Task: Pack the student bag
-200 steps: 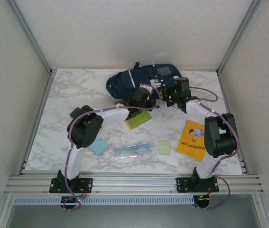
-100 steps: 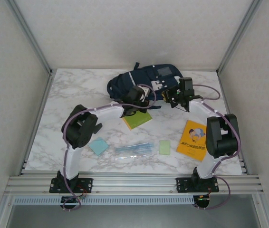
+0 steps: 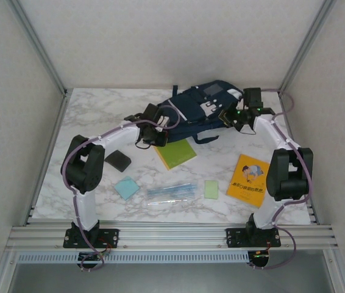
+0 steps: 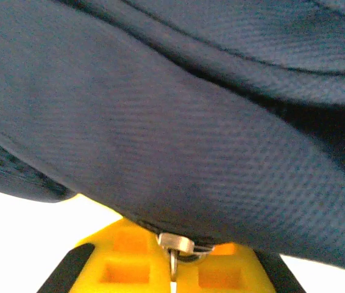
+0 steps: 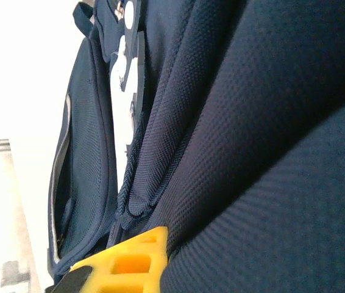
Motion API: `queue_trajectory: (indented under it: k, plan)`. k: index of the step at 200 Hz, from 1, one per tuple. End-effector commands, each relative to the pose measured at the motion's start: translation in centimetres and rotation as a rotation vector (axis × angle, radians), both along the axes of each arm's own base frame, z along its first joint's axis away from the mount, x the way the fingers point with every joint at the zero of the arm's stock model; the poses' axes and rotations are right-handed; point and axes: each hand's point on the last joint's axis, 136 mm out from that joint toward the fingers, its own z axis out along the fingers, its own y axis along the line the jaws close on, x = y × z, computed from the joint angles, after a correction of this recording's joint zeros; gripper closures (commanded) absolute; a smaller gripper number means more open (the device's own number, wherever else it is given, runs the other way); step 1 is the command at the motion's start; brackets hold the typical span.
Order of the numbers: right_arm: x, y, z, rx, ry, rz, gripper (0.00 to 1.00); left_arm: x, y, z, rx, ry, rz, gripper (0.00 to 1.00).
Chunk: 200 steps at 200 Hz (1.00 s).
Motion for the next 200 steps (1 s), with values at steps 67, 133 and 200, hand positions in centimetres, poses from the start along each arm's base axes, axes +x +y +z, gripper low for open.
queue_trajectory:
  k: [67,133,200]
  plan:
    - [1.5,-2.3,1.2,0.016,0.064,-0.018,0.01,-3.3,-12.2,7.4,-0.274,0.13,-0.043,1.0]
    - [-9.0,-1.5,2.1,0.135,0.111,-0.054,0.01,-2.0,-17.1,9.5,-0.396,0.124,-0.023,1.0]
    - [-8.2,4.2,-0.6,0.46,0.078,-0.143,0.01,-6.4,-18.1,10.6,-0.415,0.166,-0.096,1.0]
